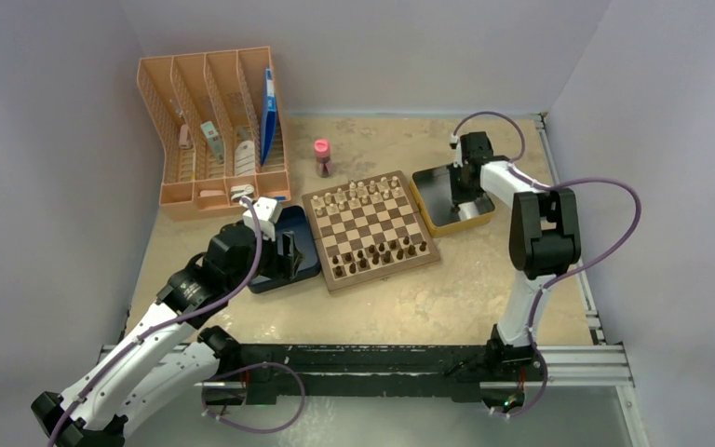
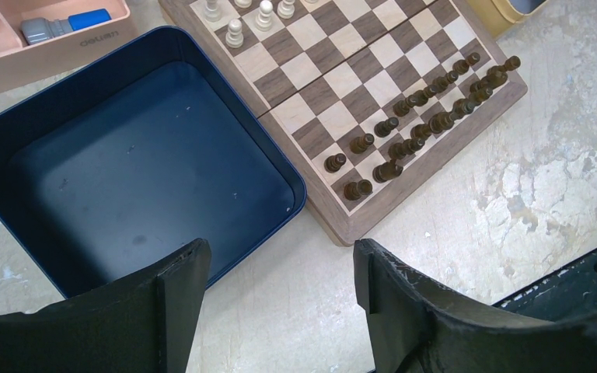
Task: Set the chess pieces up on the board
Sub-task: Pick up the chess piece from the storage box.
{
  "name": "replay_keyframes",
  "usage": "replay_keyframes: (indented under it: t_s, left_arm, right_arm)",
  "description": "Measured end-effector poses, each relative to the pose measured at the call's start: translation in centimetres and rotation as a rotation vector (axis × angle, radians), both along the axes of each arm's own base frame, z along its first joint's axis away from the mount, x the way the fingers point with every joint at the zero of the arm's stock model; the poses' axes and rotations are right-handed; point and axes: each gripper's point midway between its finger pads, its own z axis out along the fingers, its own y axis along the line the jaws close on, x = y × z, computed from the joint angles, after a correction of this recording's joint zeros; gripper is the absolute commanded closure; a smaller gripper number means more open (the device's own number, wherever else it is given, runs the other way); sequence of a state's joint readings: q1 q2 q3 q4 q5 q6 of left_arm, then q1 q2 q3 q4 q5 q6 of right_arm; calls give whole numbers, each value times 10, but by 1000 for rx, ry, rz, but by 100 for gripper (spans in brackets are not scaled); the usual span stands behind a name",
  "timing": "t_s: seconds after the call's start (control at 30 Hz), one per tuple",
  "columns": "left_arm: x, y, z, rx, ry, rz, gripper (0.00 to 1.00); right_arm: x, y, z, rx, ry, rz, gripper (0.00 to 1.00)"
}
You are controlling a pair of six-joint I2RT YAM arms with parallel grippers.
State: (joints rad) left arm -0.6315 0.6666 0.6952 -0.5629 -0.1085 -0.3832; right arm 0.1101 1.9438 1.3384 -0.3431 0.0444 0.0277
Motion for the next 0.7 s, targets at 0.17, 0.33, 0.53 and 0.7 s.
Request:
replay_keyframes:
  t_s: [0.17, 0.33, 0.53, 0.7]
  left_arm:
    - [0, 0, 0, 0, 0, -1, 33]
    - [-1, 0, 1, -4, -2, -4, 34]
    - [-4, -7, 1, -19, 13, -39, 34]
    - [-3, -25, 16, -115, 48, -55, 38]
  right_arm:
    - [8, 3, 12, 19, -17, -11, 92]
    - [12, 6, 30, 42, -56, -40, 93]
    - [15, 11, 81, 108, -169, -97, 93]
    - [8, 24, 136, 205, -303, -133, 92]
